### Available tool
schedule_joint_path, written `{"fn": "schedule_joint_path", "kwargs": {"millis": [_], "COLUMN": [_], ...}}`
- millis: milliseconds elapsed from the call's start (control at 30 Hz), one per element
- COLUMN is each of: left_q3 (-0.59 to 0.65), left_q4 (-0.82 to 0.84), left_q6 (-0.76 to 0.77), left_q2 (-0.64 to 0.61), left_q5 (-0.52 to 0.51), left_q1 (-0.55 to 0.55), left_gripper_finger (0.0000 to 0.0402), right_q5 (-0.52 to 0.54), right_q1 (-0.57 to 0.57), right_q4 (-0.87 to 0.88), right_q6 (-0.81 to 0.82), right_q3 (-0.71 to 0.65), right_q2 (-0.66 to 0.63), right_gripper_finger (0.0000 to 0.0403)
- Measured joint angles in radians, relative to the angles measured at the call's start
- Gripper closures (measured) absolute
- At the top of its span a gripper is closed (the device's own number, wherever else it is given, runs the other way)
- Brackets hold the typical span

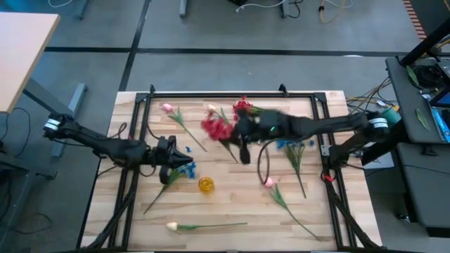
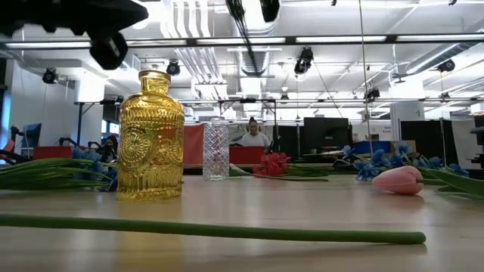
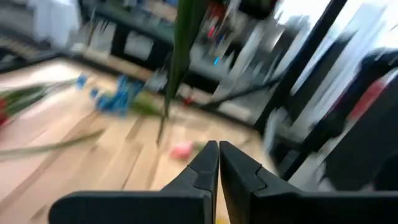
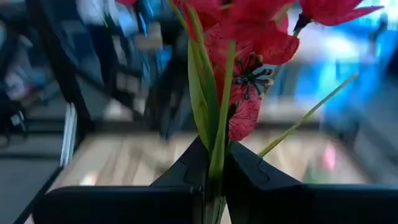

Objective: Sort flowers into vase by color
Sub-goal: Put the bottom red flowers into the transparent vase

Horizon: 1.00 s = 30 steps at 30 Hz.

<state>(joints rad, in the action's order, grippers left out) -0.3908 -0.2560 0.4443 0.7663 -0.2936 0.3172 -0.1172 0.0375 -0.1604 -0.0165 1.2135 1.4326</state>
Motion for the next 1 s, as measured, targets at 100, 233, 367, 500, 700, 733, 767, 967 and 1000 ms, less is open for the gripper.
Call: {"fn": "schedule_joint_path", "kwargs": {"millis": [100, 233, 367, 500, 700, 733, 767, 967, 1000], "left_q3": [-0.142, -0.294, -0.414, -0.523, -0.629, -0.637, -0.643, -0.647, -0.646], "left_q4": [0.311, 0.678, 0.994, 1.237, 1.356, 1.357, 1.357, 1.361, 1.362], "left_q6": [0.088, 0.266, 0.463, 0.637, 0.740, 0.744, 0.746, 0.780, 0.785], "left_q2": [0.043, 0.122, 0.204, 0.285, 0.375, 0.387, 0.397, 0.441, 0.446], "left_q5": [-0.082, -0.116, -0.108, -0.080, -0.073, -0.073, -0.073, -0.071, -0.061], "left_q1": [0.005, 0.018, 0.051, 0.105, 0.195, 0.206, 0.214, 0.235, 0.237], "left_gripper_finger": [0.0402, 0.0402, 0.0402, 0.0402, 0.0402, 0.0402, 0.0402, 0.0402, 0.0402], "right_q5": [-0.014, -0.012, -0.012, -0.011, -0.015, -0.016, -0.020, -0.025, -0.024], "right_q1": [0.056, 0.132, 0.221, 0.290, 0.324, 0.324, 0.324, 0.323, 0.323], "right_q4": [-0.241, -0.527, -0.647, -0.676, -0.689, -0.689, -0.688, -0.688, -0.687], "right_q6": [-0.051, -0.065, -0.063, -0.063, -0.061, -0.057, -0.051, -0.033, -0.029], "right_q3": [-0.087, -0.179, -0.219, -0.216, -0.172, -0.165, -0.158, -0.138, -0.138], "right_q2": [-0.024, -0.032, -0.015, 0.021, 0.072, 0.084, 0.094, 0.150, 0.158], "right_gripper_finger": [0.0376, 0.0376, 0.0376, 0.0376, 0.0376, 0.0376, 0.0376, 0.0376, 0.0376]}}
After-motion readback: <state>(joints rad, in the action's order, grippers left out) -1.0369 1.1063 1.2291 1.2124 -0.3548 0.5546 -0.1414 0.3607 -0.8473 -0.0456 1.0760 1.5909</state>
